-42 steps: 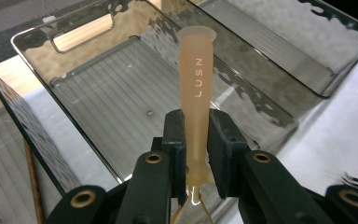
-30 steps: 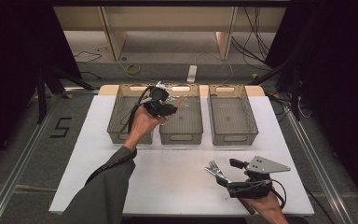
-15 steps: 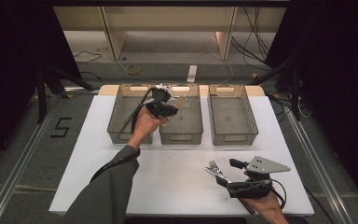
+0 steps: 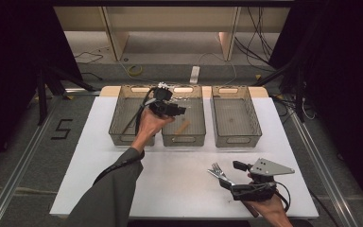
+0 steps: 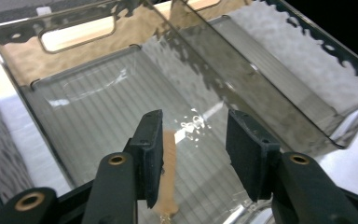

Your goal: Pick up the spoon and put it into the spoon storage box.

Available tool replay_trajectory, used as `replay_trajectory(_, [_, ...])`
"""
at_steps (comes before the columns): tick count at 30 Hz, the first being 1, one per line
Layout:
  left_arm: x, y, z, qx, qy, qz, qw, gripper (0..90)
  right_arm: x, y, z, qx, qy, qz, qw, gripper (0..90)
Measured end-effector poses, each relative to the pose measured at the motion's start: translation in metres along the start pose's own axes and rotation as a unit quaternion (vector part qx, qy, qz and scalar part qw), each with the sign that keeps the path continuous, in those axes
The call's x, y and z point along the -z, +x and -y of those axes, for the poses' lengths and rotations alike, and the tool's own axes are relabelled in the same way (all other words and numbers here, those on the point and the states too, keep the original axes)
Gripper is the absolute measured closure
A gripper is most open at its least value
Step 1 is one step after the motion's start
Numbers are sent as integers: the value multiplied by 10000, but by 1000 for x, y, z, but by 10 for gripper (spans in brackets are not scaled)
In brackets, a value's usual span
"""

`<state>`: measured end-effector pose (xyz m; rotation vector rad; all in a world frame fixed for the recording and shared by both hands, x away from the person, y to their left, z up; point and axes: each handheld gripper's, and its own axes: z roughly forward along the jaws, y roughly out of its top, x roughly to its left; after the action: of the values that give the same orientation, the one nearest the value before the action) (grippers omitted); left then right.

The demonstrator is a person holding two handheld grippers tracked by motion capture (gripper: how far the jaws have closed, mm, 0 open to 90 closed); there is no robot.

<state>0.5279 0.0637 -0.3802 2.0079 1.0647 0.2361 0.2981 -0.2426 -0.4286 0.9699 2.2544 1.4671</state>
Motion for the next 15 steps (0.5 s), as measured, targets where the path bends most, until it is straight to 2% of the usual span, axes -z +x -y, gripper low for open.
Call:
replay_trajectory(2, [4,-2,-1,49,36,34,10000,515,0,0,0,-22,-2,6,10000,201])
replay_trajectory(7, [21,-8,0,180,-130,204,9995,354,0,0,0,-4,-15,16,10000,201])
replay_trajectory(9, [29,-11,3,177,-156,268,9994,320,0,0,0,0,-5,20,10000,201])
replay_trajectory(12, [43,-15,8,48,-145,310,9994,275,1,1,0,-18,-26,41,10000,201])
replay_trajectory(15, [57,-20,15,44,-258,322,9991,256,0,0,0,-15,-30,47,10000,200])
